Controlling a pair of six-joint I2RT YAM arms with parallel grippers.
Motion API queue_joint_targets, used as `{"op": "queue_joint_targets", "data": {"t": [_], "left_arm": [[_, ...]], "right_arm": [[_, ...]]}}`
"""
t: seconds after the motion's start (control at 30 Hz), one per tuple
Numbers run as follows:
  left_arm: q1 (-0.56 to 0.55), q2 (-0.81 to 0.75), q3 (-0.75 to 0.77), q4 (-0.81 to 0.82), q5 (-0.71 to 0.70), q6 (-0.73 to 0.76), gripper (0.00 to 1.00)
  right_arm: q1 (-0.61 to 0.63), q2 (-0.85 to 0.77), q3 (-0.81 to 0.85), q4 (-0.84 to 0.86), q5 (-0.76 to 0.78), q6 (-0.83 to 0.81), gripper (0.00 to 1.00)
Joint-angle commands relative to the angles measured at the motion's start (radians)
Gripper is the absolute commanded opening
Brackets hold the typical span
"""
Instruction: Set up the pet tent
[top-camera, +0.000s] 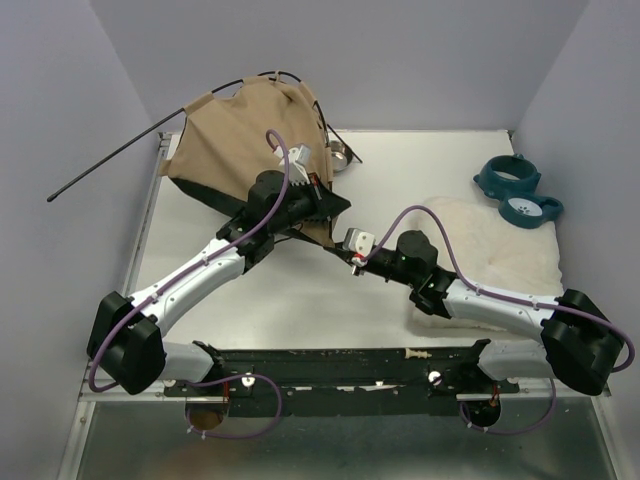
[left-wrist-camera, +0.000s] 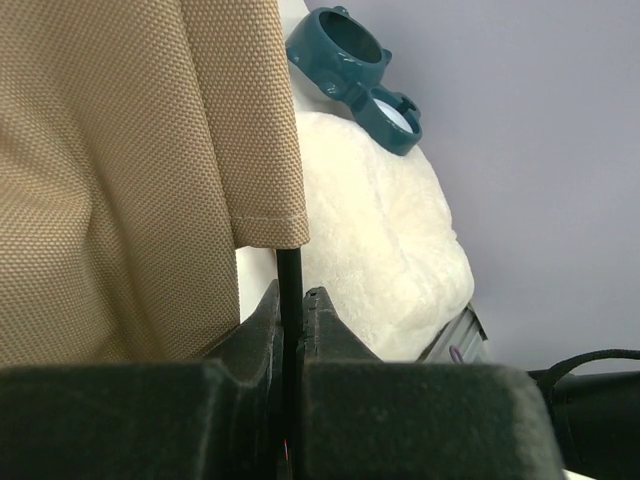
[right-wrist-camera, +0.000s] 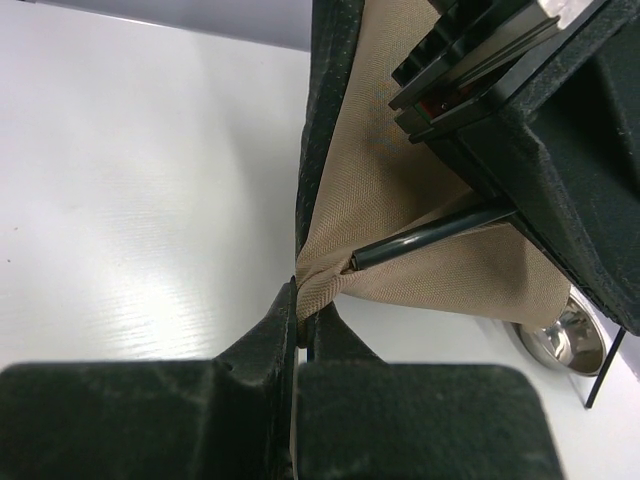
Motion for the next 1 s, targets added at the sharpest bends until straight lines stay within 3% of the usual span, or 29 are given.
{"op": "queue_joint_targets", "data": {"t": [0.0,0.67,0.97], "left_arm": [[0.033,-0.015,-0.02,0.063,-0.153,0.054,0.0],[-0.01,-0.044,-0.096,0.099,-0.174,0.097,0.0],[-0.008,-0.082,-0.151,0.116,-0.171,0.112,0.0]], "right_arm": [[0.042,-0.006,0.003,-0.048,-0.084,0.03,0.01],[0.042,0.009,0.072,-0.12,-0.049,0.211,0.01],[0.033,0.026,0.123,-0.223,-0.015,0.424,0.01]]}}
